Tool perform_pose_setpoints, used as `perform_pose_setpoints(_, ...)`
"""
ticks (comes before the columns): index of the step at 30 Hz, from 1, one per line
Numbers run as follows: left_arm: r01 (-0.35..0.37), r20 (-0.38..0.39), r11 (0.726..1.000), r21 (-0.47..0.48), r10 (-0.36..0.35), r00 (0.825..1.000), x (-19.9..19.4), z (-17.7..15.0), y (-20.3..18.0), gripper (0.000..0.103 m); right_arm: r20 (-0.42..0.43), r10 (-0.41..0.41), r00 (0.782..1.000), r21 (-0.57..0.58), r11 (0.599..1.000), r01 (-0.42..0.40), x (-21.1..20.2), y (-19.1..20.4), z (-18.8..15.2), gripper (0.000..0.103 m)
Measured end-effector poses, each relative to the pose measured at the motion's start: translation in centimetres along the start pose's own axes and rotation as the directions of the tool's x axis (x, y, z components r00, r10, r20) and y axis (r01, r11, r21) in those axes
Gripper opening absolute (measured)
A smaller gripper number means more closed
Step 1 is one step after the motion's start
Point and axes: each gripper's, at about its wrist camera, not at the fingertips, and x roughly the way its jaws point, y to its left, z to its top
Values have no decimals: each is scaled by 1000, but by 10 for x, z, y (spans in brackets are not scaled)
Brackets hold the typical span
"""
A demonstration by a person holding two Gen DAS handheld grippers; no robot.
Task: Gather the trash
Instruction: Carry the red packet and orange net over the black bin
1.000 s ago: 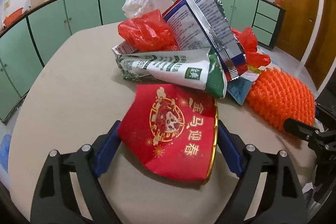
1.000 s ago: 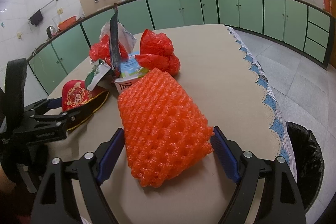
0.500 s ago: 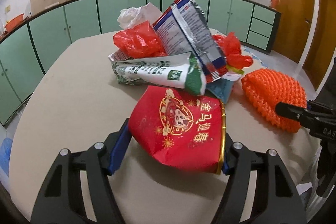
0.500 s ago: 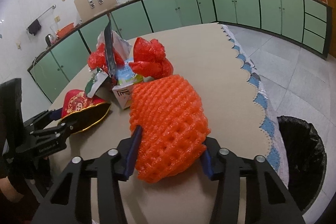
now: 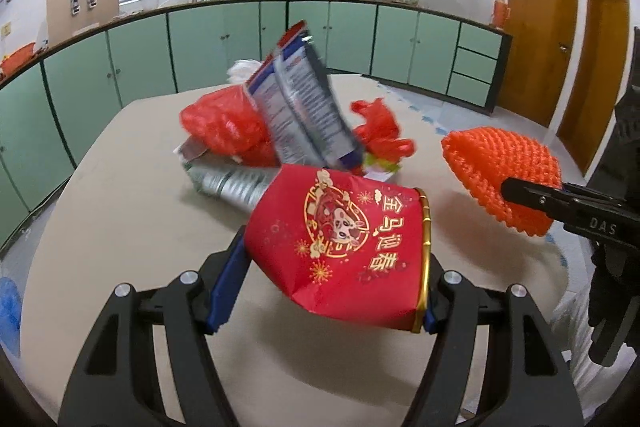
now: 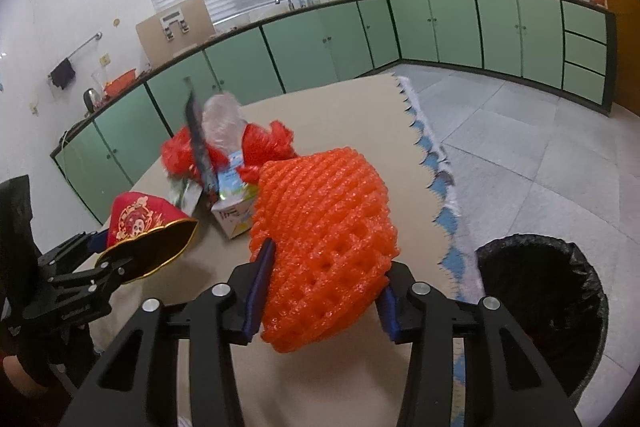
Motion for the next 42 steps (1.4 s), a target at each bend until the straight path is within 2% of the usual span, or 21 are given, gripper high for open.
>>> perform_pose_setpoints(8,80,20,996,34,-80,997,2,15,-32,66,50,-51,997,37,998,49,-26,-20,5,45)
perform_pose_setpoints(19,212,33,972,104,-217,976,24,34,-97,66,106,-147,984,110,985,135,-64,-57,5,45)
perform_pose_setpoints(34,334,34,925,183,-345,938,59,54,-189,66,129,-341,931,243,921,303,-118,-139,-7,45)
perform_pose_setpoints(39,359,24,909,212,-372,928,74,58,-224,67,108,-385,917,279,897,344,-122,-164,-9,45)
perform_pose_setpoints(42,376,-14,896,237,-384,923,87,55,-245,67,77,-407,910,299,880,368,-120,-178,-13,46)
